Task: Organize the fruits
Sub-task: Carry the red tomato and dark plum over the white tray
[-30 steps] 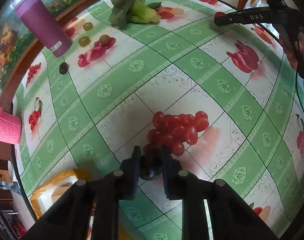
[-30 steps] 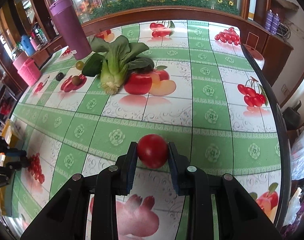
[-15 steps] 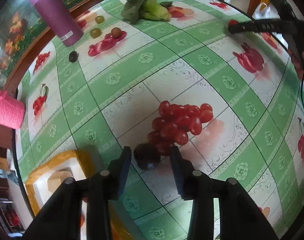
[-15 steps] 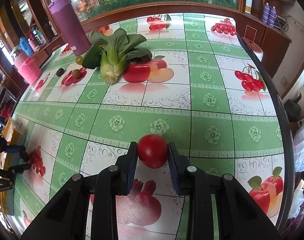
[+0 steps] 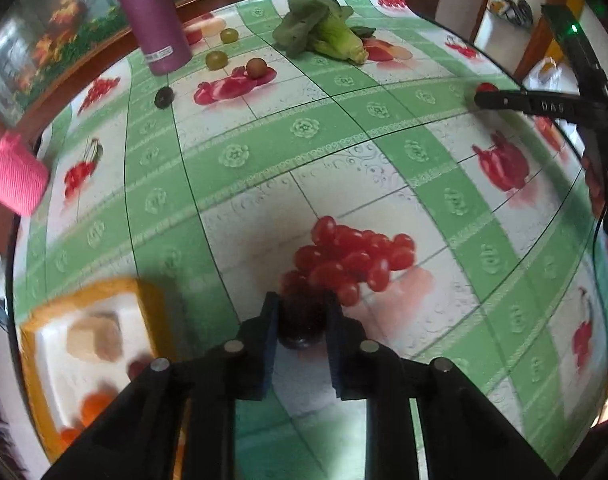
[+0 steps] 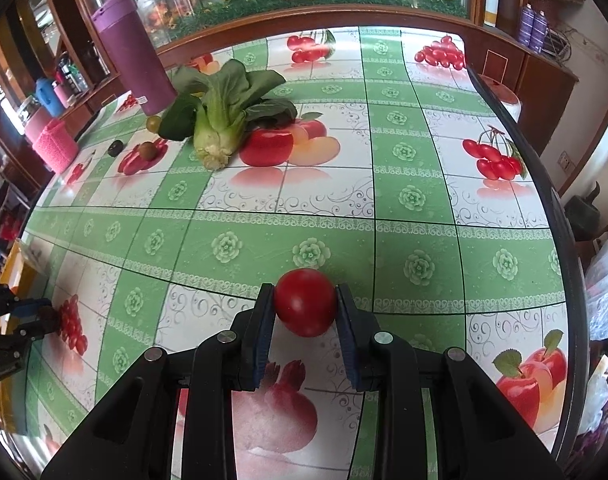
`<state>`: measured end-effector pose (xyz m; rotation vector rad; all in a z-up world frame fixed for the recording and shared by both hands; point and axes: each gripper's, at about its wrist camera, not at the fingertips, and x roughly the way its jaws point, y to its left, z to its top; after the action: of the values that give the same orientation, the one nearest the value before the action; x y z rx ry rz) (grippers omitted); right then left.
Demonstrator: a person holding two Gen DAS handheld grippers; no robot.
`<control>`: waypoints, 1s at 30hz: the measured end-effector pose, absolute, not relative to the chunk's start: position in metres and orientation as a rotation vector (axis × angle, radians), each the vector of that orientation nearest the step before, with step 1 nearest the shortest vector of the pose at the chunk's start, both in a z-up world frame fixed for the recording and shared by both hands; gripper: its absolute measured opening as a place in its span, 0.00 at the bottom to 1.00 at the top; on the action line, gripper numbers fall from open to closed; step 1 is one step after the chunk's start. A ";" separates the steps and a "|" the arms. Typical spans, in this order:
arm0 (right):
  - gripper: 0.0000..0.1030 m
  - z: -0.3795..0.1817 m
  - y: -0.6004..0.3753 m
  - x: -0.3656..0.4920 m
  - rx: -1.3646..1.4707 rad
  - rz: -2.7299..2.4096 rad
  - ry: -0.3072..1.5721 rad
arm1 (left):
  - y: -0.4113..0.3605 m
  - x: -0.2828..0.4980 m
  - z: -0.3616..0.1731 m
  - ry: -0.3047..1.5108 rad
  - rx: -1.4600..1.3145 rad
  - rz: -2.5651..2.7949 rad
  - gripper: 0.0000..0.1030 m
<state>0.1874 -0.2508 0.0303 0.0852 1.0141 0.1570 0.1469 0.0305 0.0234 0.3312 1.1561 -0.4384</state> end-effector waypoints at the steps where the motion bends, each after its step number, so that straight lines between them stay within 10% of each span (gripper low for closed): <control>1: 0.28 0.034 -0.249 0.184 0.083 0.162 1.004 | 0.029 0.142 0.025 1.148 0.323 -0.437 0.24; 30: 0.28 0.078 -0.045 0.086 -0.044 0.551 0.977 | 0.162 -0.011 0.087 0.917 -0.173 -0.147 0.24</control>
<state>0.0863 -0.0445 0.0776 -0.0443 0.9774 0.5509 -0.0114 0.1621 0.0875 -0.1726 0.9166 -0.1474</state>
